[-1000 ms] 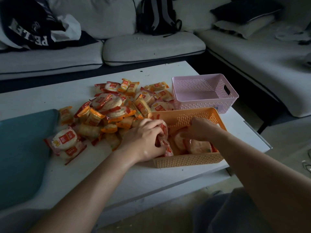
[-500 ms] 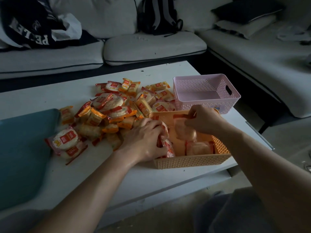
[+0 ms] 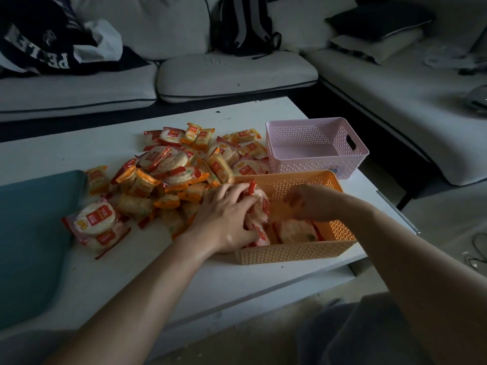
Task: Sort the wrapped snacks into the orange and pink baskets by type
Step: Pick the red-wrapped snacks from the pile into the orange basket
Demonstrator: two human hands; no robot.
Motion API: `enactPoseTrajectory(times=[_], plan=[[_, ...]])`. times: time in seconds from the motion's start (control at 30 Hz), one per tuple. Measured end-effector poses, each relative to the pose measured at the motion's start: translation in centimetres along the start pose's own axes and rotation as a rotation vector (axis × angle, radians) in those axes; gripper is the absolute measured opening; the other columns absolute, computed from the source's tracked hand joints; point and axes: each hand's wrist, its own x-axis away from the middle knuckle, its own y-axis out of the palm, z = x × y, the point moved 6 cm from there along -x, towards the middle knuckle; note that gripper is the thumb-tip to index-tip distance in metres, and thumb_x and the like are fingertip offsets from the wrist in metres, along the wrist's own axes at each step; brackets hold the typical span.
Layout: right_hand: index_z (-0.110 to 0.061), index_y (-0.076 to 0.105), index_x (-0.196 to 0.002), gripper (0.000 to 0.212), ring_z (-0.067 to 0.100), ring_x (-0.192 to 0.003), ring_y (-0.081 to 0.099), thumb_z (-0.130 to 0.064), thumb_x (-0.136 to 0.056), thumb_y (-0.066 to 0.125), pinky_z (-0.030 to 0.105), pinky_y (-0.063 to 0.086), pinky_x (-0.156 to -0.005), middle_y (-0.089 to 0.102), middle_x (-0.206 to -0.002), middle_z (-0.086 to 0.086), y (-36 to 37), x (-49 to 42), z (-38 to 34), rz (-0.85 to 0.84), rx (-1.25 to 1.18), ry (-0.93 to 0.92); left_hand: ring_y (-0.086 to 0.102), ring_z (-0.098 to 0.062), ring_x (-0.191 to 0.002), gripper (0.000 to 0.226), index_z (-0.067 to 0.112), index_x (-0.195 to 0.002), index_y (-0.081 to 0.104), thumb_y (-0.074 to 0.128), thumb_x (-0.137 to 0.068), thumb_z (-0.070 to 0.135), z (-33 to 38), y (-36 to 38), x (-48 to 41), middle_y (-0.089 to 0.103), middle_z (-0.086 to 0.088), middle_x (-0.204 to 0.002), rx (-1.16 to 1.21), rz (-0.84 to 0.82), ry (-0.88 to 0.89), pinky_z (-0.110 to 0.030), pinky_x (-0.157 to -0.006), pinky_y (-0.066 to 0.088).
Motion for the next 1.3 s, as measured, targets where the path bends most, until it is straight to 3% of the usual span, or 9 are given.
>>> enactPoseTrajectory(times=[0.07, 0.2, 0.47, 0.63, 0.77, 0.9, 1.13, 1.23, 1.3], plan=[[-0.022, 0.055, -0.137, 0.052, 0.017, -0.112, 0.064, -0.022, -0.089, 0.075, 0.028, 0.054, -0.093, 0.064, -0.128, -0.002, 1.7, 0.4, 0.8, -0.157, 0.052, 0.041, 0.004, -0.018, -0.15, 0.079, 0.039, -0.152, 0.031, 0.06, -0.081, 0.056, 0.1, 0.0, 0.0, 0.011, 0.01, -0.167, 0.005, 0.002, 0.001, -0.05, -0.122, 0.014], [-0.02, 0.06, -0.132, 0.041, 0.019, -0.111, 0.063, -0.026, -0.093, 0.07, 0.032, 0.053, -0.098, 0.066, -0.125, 0.0, 2.4, 0.7, 0.1, -0.249, 0.11, 0.016, 0.003, -0.017, -0.149, 0.078, 0.039, -0.152, 0.03, 0.06, -0.082, 0.054, 0.0, -0.1, 0.0, 0.011, 0.009, -0.166, 0.014, -0.004, -0.001, -0.048, -0.121, 0.013], [-0.026, 0.062, -0.101, 0.027, 0.009, -0.074, 0.068, -0.033, -0.082, 0.08, 0.029, 0.061, -0.07, 0.065, -0.085, -0.01, -2.7, 1.6, 0.6, 0.205, -0.05, -0.012, 0.002, -0.019, -0.149, 0.075, 0.037, -0.151, 0.033, 0.058, -0.083, 0.056, -0.2, 0.2, -0.1, 0.012, 0.01, -0.165, 0.013, 0.006, 0.004, -0.047, -0.121, 0.014], [-0.027, 0.066, -0.112, 0.037, 0.008, -0.076, 0.065, -0.048, -0.084, 0.075, 0.025, 0.058, -0.068, 0.067, -0.088, -0.01, 1.4, 1.6, -3.3, 0.108, 0.25, -0.027, 0.011, -0.017, -0.147, 0.078, 0.036, -0.149, 0.036, 0.066, -0.081, 0.058, 0.1, 0.2, 0.0, 0.022, 0.007, -0.163, 0.08, 0.064, 0.023, -0.04, -0.119, 0.016], [-0.022, 0.067, -0.123, 0.028, 0.004, -0.095, 0.066, -0.034, -0.099, 0.061, 0.008, 0.044, -0.073, 0.071, -0.112, -0.007, 2.3, 2.5, -4.6, -0.235, -0.017, -0.142, 0.013, -0.019, -0.145, 0.06, 0.043, -0.135, 0.052, 0.072, -0.079, 0.052, 0.0, -0.2, 0.0, 0.029, 0.003, -0.16, 0.16, 0.071, 0.049, -0.04, -0.117, 0.02], [-0.012, 0.067, -0.119, 0.024, 0.02, -0.097, 0.072, -0.021, -0.104, 0.052, 0.033, 0.059, -0.089, 0.073, -0.11, 0.004, 2.6, 2.1, -3.4, -0.275, -0.466, 0.019, 0.014, -0.017, -0.147, 0.044, 0.035, -0.128, 0.059, 0.067, -0.085, 0.042, 0.0, -0.3, 0.1, 0.033, 0.002, -0.159, 0.238, 0.082, 0.049, -0.033, -0.117, 0.015], [-0.014, 0.065, -0.121, 0.038, 0.015, -0.086, 0.07, -0.044, -0.102, 0.052, 0.032, 0.058, -0.082, 0.072, -0.103, -0.001, 3.6, 0.8, -4.4, -0.192, -0.136, -0.068, 0.027, -0.014, -0.143, 0.024, 0.028, -0.116, 0.066, 0.063, -0.093, 0.036, -0.5, -0.9, 1.1, 0.041, 0.005, -0.153, 0.367, 0.18, -0.016, -0.028, -0.111, 0.022], [-0.01, 0.07, -0.114, 0.032, 0.018, -0.085, 0.071, -0.036, -0.099, 0.058, 0.032, 0.059, -0.079, 0.074, -0.102, 0.004, 2.8, 1.0, -5.0, -0.152, -0.08, -0.067, 0.048, -0.018, -0.114, 0.035, 0.027, -0.119, 0.056, 0.066, -0.09, 0.044, -1.2, -1.6, 2.8, 0.048, 0.004, -0.126, 0.29, 0.336, -0.215, -0.026, -0.078, 0.042], [-0.007, 0.071, -0.114, 0.03, 0.021, -0.086, 0.075, -0.031, -0.098, 0.062, 0.037, 0.063, -0.082, 0.075, -0.102, 0.007, 2.9, 0.8, -5.3, -0.145, -0.099, -0.041, 0.048, -0.015, -0.097, 0.039, 0.029, -0.12, 0.05, 0.066, -0.089, 0.046, -1.8, -1.2, 3.5, 0.045, 0.008, -0.113, 0.359, 0.298, -0.384, -0.02, -0.059, 0.026]])
